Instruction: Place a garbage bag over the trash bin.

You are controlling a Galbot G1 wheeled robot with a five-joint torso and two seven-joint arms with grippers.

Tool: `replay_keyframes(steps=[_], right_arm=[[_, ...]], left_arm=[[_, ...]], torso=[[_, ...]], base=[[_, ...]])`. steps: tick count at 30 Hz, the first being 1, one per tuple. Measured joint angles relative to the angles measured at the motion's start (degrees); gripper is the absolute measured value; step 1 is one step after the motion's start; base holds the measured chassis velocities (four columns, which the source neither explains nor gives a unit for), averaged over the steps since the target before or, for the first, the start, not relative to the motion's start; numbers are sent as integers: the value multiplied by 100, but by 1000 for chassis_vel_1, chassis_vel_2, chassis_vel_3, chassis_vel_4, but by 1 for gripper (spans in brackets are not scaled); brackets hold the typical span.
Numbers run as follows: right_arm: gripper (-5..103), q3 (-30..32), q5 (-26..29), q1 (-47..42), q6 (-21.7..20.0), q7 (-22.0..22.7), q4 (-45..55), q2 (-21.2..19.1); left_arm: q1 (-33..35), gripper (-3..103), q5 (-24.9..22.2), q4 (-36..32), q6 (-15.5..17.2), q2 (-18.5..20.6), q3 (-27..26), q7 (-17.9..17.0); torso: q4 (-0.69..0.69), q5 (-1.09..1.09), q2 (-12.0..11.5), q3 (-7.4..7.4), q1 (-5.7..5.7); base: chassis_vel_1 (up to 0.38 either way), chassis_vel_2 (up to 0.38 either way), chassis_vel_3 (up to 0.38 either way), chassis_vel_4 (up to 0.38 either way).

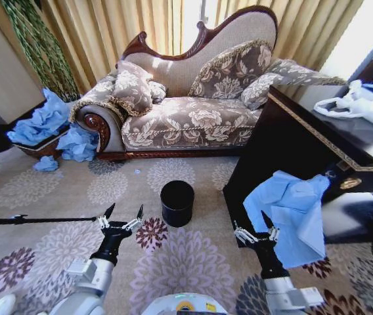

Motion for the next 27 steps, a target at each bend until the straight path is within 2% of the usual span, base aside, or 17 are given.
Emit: replay_keyframes(steps=[4, 6, 7, 9, 10, 11, 13, 14, 15, 17, 19, 20, 22, 24, 25, 26, 27], right_arm=[[100, -15, -22, 11, -1, -5, -109, -25], [100, -83, -40, 44, 0, 4, -330, -69], [100, -83, -40, 44, 0, 4, -330, -69], [100, -189, -107, 135, 9, 43, -648, -155], [100, -189, -107, 135, 9, 43, -648, -155], [100, -229, -148, 183, 24, 57, -825, -182], [100, -252, -178, 236, 50, 57, -996, -208], [100, -254, -177, 269, 64, 56, -1050, -221], [100, -254, -177, 269, 64, 56, -1050, -221], [100, -226, -126, 343, 79, 86, -1078, -243], [100, -178, -31, 400, 80, 158, -1049, -255], [100, -178, -31, 400, 80, 158, -1049, -255], [100, -147, 64, 441, 58, 211, -982, -294], [100, -147, 71, 445, 46, 213, -976, -307], [100, -152, 58, 458, 37, 214, -985, -318], [100, -156, 39, 468, 39, 213, -1009, -308], [100, -156, 39, 468, 39, 213, -1009, -308]], left_arm=[[-66, 100, -650, 1, 59, 91, 122, 26], [-338, 100, -1743, 2, 252, 321, 263, 80], [-338, 100, -1743, 2, 252, 321, 263, 80], [-618, 100, -2809, 2, 475, 596, 352, 185], [-618, 100, -2809, 2, 475, 596, 352, 185], [-801, 100, -3330, 2, 600, 821, 408, 243], [-1084, 100, -3915, 11, 697, 1145, 560, 262], [-1236, 100, -4188, 30, 724, 1304, 659, 261], [-1236, 100, -4188, 30, 724, 1304, 659, 261], [-1761, 100, -4972, 91, 805, 1664, 1009, 155], [-2378, 100, -5721, 169, 837, 1903, 1434, -128], [-2378, 100, -5721, 169, 837, 1903, 1434, -128], [-3318, 100, -6616, 336, 850, 2068, 2117, -572], [-3575, 100, -6839, 391, 850, 2082, 2302, -678], [-4376, 100, -7524, 578, 846, 2092, 2776, -918], [-4879, 100, -7935, 712, 839, 2073, 3035, -1029], [-4879, 100, -7935, 712, 839, 2073, 3035, -1029]], torso=[[1, 0, 0, 0, 0], [-2, 1, 0, 0, 0], [-2, 1, 0, 0, 0], [1, 0, 0, 0, 0], [1, 0, 0, 0, 0], [0, 1, 0, 0, 0], [-1, 0, 0, 0, 0], [-1, 0, 0, 0, 0], [-1, 0, 0, 0, 0], [0, 0, 0, 1, 0], [0, 0, 0, 1, 0], [0, 0, 0, 1, 0], [0, 0, 0, 1, 0], [1, -1, 0, 1, 0], [0, -1, 0, 1, 0], [0, 0, 0, 1, 0], [0, 0, 0, 1, 0]], base=[[0, 0, 0, 0], [0, 0, 0, 0], [0, 0, 0, 0], [0, 0, 0, 0], [0, 0, 0, 0], [0, 0, 0, 0], [0, 0, 0, 0], [0, 0, 0, 0], [0, 0, 0, 0], [0, 0, 0, 0], [0, 0, 0, 0], [0, 0, 0, 0], [0, 0, 0, 0], [0, 0, 0, 0], [0, 0, 0, 0], [0, 0, 0, 0], [0, 0, 0, 0]])
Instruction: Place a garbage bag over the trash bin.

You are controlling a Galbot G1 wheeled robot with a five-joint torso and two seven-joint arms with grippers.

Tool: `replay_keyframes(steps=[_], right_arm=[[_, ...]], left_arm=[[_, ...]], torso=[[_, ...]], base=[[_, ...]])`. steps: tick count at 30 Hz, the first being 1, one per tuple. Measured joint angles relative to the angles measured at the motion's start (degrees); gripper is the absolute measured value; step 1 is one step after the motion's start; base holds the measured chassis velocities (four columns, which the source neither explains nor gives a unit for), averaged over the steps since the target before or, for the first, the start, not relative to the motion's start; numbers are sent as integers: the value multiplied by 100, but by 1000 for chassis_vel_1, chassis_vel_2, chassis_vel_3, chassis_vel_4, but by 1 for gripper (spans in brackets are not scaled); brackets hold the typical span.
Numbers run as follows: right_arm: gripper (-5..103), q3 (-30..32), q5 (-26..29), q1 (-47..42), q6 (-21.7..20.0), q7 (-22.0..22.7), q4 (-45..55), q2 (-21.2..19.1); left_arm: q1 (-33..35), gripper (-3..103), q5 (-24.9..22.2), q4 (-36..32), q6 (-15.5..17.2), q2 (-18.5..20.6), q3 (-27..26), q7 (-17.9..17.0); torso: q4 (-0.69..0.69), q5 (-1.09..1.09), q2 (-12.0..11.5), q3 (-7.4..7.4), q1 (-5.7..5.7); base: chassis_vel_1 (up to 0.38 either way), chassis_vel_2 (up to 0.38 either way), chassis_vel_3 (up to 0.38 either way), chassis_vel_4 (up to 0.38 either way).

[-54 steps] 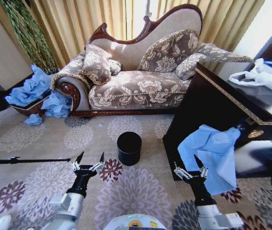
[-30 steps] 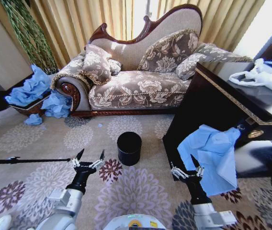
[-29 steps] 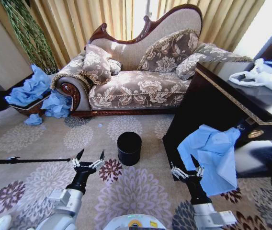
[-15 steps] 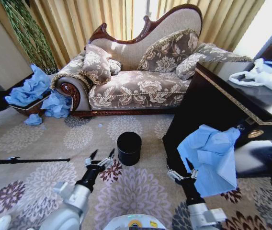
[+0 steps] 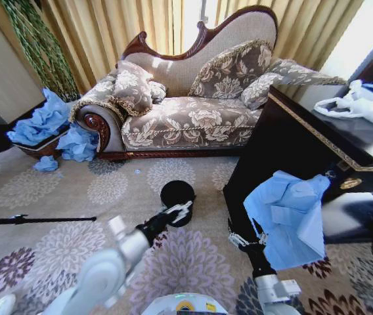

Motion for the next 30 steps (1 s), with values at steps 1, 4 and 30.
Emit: replay_keyframes(steps=[1, 4, 30], right_arm=[[100, -5, -25, 14, 0, -3, -32, 28], [100, -7, -46, 43, 0, 1, -95, 80], [100, 158, -38, 66, -32, 55, -216, 37]], left_arm=[[-513, 100, -413, 154, -2, -59, 270, -112], [-1490, 100, -1341, 573, 72, -376, 731, -396], [-3200, 100, -2094, 3114, 637, -3008, 2476, 7]], torso=[[-2, 1, 0, 0, 0], [0, 2, 0, 0, 0], [1, 0, 0, -1, -1]], base=[[0, 0, 0, 0], [0, 0, 0, 0], [0, 0, 0, 0]])
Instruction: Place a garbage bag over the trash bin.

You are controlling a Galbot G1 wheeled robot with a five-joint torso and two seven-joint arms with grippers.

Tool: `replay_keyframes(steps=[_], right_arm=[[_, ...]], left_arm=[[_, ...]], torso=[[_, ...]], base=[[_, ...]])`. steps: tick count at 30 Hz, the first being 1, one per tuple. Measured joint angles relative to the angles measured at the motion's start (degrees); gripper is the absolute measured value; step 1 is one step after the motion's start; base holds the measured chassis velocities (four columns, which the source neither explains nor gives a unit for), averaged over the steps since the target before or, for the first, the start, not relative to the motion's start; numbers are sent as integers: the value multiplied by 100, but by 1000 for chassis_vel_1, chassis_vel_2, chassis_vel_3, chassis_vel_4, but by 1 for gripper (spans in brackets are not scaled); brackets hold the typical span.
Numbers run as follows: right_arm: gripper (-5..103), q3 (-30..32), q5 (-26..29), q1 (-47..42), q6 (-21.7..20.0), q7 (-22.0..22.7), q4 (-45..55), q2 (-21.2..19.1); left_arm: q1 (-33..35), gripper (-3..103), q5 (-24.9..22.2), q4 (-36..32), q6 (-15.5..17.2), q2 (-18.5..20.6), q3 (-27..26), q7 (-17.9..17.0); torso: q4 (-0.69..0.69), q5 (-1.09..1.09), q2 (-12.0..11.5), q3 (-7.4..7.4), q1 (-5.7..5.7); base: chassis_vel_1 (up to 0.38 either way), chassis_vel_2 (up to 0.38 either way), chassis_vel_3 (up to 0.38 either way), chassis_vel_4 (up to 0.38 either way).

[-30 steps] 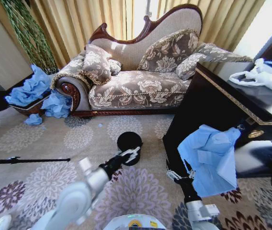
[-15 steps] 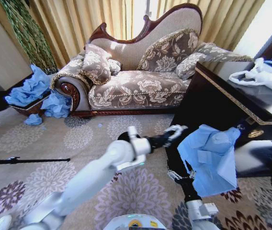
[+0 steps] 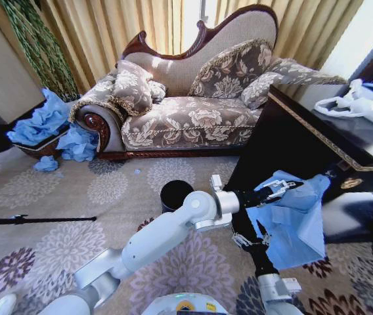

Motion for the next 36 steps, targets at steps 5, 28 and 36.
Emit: replay_keyframes(steps=[5, 28, 36], right_arm=[[100, -5, 4, 0, -22, 2, 1, -67], [100, -15, 6, -17, -32, -1, -39, -82], [100, -24, 5, 13, -37, 10, -81, -90]], left_arm=[[44, 101, 132, 185, 19, -174, -9, 36], [221, 41, 495, 605, 241, -468, -4, 461], [216, 25, 573, 570, 239, -433, -42, 456]], torso=[[-1, 0, 0, 0, 0], [-1, 0, 0, 0, 0], [-1, 0, 0, 0, 0]], base=[[0, 0, 0, 0], [0, 0, 0, 0], [0, 0, 0, 0]])
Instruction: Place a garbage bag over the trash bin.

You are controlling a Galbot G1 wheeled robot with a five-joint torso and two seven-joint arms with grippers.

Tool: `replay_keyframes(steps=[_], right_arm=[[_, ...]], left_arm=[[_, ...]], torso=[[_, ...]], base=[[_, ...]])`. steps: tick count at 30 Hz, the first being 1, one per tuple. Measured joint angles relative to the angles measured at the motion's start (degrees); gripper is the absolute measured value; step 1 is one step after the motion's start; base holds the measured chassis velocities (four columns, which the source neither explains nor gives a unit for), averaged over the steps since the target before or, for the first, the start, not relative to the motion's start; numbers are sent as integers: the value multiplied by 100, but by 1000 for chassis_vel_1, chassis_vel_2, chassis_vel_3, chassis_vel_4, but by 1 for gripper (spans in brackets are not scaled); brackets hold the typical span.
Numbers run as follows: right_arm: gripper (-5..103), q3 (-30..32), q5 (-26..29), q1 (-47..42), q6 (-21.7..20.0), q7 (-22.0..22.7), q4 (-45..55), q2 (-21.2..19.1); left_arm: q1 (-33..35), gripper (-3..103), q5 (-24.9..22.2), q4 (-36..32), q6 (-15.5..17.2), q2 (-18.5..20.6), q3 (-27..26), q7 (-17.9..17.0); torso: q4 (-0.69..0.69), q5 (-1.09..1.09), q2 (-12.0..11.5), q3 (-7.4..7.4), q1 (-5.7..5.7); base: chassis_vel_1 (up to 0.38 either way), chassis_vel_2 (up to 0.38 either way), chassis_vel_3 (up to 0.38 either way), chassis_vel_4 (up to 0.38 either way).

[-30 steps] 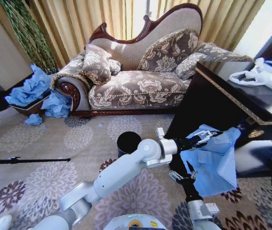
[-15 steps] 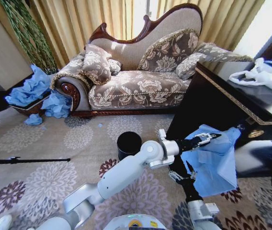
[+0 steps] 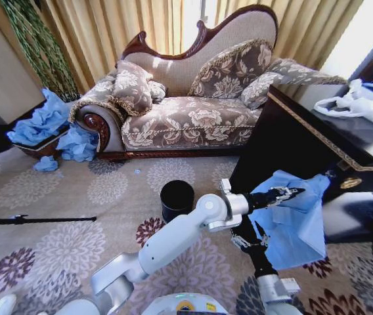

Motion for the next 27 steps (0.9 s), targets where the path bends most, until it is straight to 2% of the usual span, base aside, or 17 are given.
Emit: replay_keyframes(steps=[1, 3, 4, 5, 6, 19, 27], right_arm=[[100, 0, 0, 5, 0, 2, -5, 1], [100, 0, 1, 6, 0, 5, -6, 3], [100, 0, 4, 6, 0, 11, -6, 3], [100, 0, 13, 6, -3, 23, -6, 1], [100, 2, 18, 6, -3, 26, -6, 0], [100, 15, 54, 17, -20, 52, -25, 9], [100, 13, 54, 18, -20, 56, -50, 22]], left_arm=[[-4, 18, 17, -2, -1, 9, -18, -18], [-8, 18, 27, -5, 1, 23, -44, -52], [-15, 10, 30, -6, 4, 33, -69, -87], [-26, 10, 30, -6, 6, 46, -90, -126], [-36, 2, 30, -5, 6, 60, -94, -143], [-1, 0, 20, -66, 19, 113, -73, -159], [68, 0, 17, -358, 28, 472, -135, -334]], torso=[[0, 0, 0, 0, 0], [0, 0, 0, 0, 0], [0, 0, 0, 0, 0], [0, 0, 0, 0, 0], [0, 0, 0, 0, 0], [0, 0, 0, 0, 0], [0, -1, 0, 0, 0]], base=[[0, 0, 0, 0], [0, 0, 0, 0], [0, 0, 0, 0], [0, 0, 0, 0], [0, 0, 0, 0], [0, 0, 0, 0], [0, 0, 0, 0]])
